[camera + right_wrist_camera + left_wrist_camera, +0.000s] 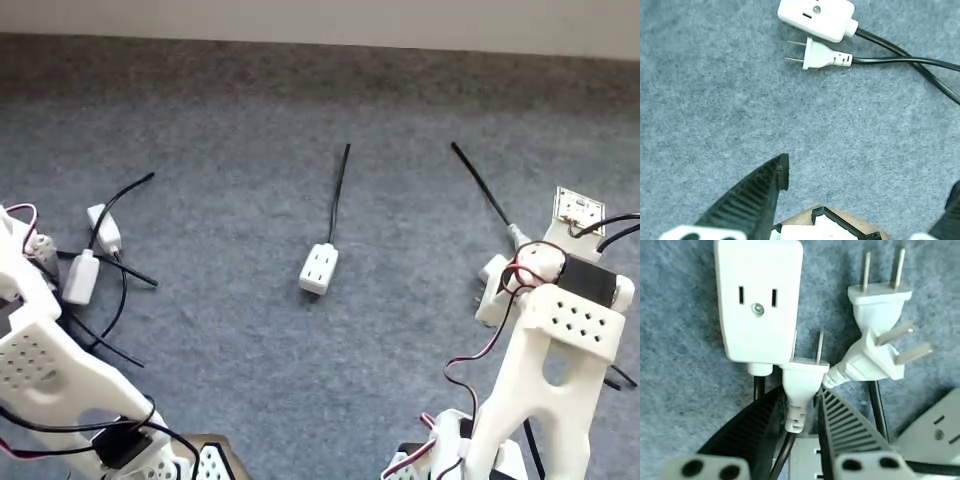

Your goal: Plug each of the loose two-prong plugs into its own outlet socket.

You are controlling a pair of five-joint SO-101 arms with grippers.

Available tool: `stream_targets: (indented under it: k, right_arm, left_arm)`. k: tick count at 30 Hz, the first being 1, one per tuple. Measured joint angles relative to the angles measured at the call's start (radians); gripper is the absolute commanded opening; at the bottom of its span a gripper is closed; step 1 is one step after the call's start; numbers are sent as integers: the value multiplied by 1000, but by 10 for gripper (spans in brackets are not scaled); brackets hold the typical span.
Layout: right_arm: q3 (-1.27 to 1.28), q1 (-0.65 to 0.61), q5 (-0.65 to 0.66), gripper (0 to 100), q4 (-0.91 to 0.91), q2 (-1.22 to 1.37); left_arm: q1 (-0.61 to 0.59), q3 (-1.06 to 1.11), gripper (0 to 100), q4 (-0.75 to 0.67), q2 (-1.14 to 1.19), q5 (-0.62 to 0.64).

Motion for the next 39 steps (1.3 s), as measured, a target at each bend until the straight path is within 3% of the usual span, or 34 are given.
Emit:
stream_targets:
  k: [5, 11, 16, 21, 28, 35, 39]
  right_arm:
    - [0, 0, 0, 454, 0, 0]
    - [0, 0, 0, 454, 0, 0]
    - [0, 0, 0, 454, 0, 0]
    - [0, 0, 0, 454, 0, 0]
    - [0, 0, 0, 454, 0, 0]
    - [0, 0, 0, 454, 0, 0]
    - [0, 0, 0, 454, 0, 0]
  left_arm:
    - [2, -49, 34, 20, 9, -8]
    - [25, -244, 6, 203, 29, -164]
    - [106, -454, 6, 382, 31, -253]
    - [209, -491, 6, 413, 28, -388]
    - [359, -334, 7, 420, -198, -548]
    - [505, -37, 7, 420, -552, -684]
    - [574, 187, 7, 302, -724, -720]
